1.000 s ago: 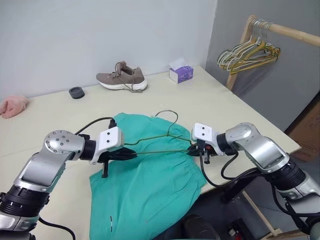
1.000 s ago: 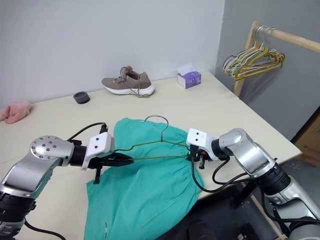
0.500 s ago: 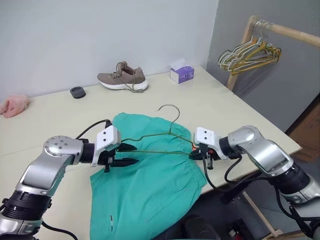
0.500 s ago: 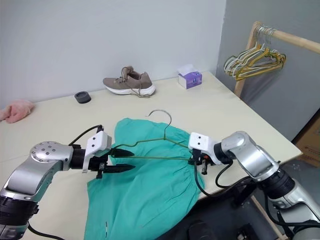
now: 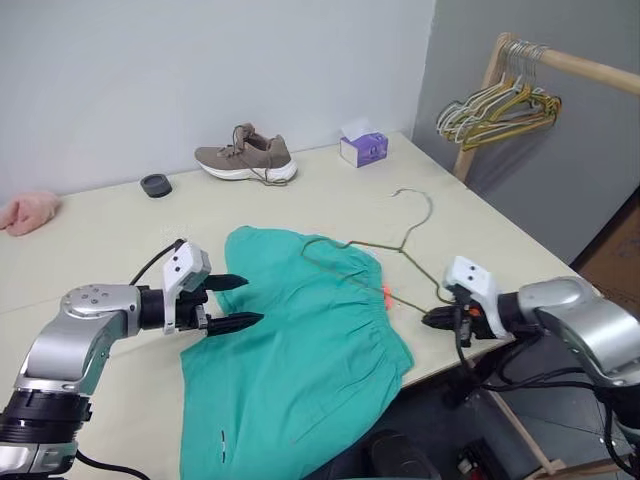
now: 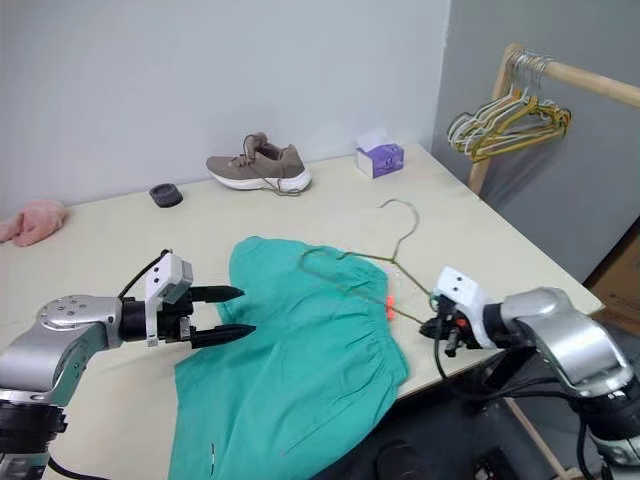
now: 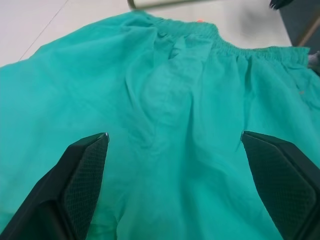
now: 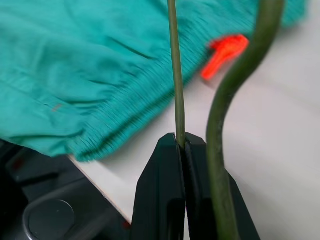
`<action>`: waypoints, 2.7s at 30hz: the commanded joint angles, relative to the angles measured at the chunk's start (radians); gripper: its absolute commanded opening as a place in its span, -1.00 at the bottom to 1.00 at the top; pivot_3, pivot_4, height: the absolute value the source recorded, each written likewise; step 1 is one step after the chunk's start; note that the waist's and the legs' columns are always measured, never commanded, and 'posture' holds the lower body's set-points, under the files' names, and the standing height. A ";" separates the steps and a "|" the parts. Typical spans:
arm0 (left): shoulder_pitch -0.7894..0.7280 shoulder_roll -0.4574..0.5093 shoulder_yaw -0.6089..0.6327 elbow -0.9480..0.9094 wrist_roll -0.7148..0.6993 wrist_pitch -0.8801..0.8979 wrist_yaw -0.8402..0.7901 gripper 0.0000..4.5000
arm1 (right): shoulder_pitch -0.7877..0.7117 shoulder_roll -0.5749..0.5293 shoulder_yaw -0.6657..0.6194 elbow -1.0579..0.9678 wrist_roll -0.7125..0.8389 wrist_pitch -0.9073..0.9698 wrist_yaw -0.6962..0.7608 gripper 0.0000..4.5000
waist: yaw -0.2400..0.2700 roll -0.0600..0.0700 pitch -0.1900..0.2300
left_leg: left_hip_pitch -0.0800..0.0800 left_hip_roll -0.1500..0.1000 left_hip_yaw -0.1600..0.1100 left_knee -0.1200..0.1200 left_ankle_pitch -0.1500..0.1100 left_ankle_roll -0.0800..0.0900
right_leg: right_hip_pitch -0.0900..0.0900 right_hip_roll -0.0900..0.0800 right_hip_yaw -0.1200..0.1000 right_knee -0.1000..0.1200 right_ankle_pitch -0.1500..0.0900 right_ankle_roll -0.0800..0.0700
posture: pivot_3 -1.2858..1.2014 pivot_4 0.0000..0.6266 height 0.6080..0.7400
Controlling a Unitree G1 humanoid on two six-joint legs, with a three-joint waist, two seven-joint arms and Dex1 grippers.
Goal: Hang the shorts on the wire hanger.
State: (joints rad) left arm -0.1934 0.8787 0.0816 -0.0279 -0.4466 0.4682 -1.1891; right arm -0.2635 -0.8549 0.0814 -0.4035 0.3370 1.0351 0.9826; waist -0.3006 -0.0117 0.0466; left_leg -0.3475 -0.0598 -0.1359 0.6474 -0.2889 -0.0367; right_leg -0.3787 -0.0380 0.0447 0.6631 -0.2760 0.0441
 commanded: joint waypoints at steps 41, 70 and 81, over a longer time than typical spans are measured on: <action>-0.012 -0.046 -0.028 -0.059 0.100 -0.156 0.083 0.99 | 0.077 -0.153 0.005 0.020 0.192 0.126 -0.066 -1.00 | -0.002 -0.001 -0.002 | 0.001 0.000 0.000 0.003 0.000 0.000 | 0.004 0.000 -0.001 -0.001 0.001 0.003 | -0.25 -1.00 1.00; -0.004 -0.051 0.022 -0.007 0.093 -0.200 0.151 0.99 | -0.017 -0.009 -0.105 0.135 0.485 0.579 -0.156 -1.00 | 0.052 0.000 -0.003 | 0.000 0.000 0.001 0.002 0.000 0.000 | 0.001 0.000 0.000 -0.001 0.002 0.003 | -0.21 -1.00 1.00; -0.005 -0.056 0.025 -0.013 0.091 -0.198 0.146 0.99 | -0.169 0.130 -0.082 0.336 0.479 0.579 -0.295 -1.00 | 0.050 0.000 -0.003 | 0.001 0.000 0.002 0.003 0.000 0.001 | 0.002 0.000 0.000 0.000 0.002 0.003 | -0.19 -1.00 1.00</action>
State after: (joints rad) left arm -0.1811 0.8212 0.0781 -0.0270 -0.3430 0.2765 -1.0409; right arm -0.3992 -0.7305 0.0032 -0.0798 0.8087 1.6066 0.6950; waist -0.2504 -0.0113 0.0439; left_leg -0.3468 -0.0595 -0.1344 0.6508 -0.2890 -0.0361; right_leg -0.3771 -0.0376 0.0452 0.6632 -0.2739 0.0467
